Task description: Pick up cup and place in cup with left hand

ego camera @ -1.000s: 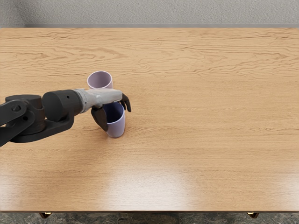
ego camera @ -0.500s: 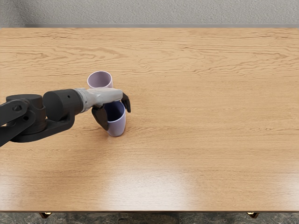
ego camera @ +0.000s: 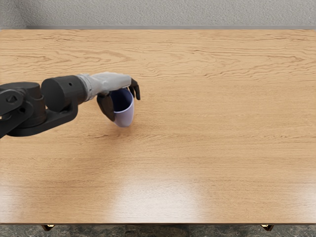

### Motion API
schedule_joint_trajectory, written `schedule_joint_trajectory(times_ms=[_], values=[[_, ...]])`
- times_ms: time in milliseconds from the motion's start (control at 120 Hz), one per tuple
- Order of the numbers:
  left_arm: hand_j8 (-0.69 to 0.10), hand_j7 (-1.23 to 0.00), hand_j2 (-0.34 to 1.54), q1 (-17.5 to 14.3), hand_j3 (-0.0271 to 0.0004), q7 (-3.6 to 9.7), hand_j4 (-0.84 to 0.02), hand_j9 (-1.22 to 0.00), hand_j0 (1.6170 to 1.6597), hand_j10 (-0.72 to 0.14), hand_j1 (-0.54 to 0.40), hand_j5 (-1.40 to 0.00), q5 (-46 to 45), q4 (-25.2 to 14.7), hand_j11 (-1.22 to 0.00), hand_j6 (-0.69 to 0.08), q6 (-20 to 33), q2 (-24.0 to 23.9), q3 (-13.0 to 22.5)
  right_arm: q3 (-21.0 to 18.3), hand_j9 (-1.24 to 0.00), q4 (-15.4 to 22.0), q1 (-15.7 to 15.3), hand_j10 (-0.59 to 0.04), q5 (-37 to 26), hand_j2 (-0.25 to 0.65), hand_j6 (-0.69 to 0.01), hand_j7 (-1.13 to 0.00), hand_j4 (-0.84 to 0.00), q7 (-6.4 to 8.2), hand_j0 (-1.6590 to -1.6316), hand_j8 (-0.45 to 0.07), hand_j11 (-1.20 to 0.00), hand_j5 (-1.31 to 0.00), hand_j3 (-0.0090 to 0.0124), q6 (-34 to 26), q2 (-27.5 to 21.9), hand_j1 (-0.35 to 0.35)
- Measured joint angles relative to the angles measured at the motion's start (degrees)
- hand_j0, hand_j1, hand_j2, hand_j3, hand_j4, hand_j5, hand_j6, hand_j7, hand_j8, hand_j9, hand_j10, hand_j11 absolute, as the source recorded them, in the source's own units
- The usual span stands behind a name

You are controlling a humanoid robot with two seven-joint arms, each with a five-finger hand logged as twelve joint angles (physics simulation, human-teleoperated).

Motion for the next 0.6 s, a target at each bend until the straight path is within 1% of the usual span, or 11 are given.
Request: schedule_joint_trajectory(times_ms=[58, 317, 433, 600], values=[[-0.310, -0.64, 0.06, -1.33, 0.0000, 0.00, -0.460, -0.63, 1.6545, -0.414, -0.064, -0.64, -0.01, -0.02, -0.63, -0.377, 0.15, 0.13, -0.14, 0.00, 0.00, 0.00, 0.00, 0.000, 0.00, 0.000, 0.000, 0.00, 0.000, 0.00, -1.6581, 0.000, 0.00, 0.00, 0.0000, 0.00, 0.00, -0.349], [-0.310, -0.63, 0.05, -5.00, 0.0000, -0.01, -0.463, -0.64, 1.6546, -0.415, -0.061, -0.64, -0.21, -0.04, -0.63, -0.384, 0.59, 0.13, -0.45, 0.00, 0.00, 0.00, 0.00, 0.000, 0.00, 0.000, 0.000, 0.00, 0.000, 0.00, -1.6581, 0.000, 0.00, 0.00, 0.0000, 0.00, 0.00, -0.349], [-0.311, -0.64, 0.05, -6.59, 0.0000, 0.00, -0.462, -0.64, 1.6545, -0.417, -0.057, -0.64, -0.38, 0.07, -0.63, -0.386, 1.31, 0.83, -0.56, 0.00, 0.00, 0.00, 0.00, 0.000, 0.00, 0.000, 0.000, 0.00, 0.000, 0.00, -1.6581, 0.000, 0.00, 0.00, 0.0000, 0.00, 0.00, -0.349], [-0.316, -0.64, 0.05, -8.51, 0.0000, 0.00, -0.462, -0.64, 1.6544, -0.415, -0.053, -0.63, -0.77, 2.91, -0.63, -0.394, 2.20, 0.78, -0.54, 0.00, 0.00, 0.00, 0.00, 0.000, 0.00, 0.000, 0.000, 0.00, 0.000, 0.00, -1.6581, 0.000, 0.00, 0.00, 0.0000, 0.00, 0.00, -0.349]])
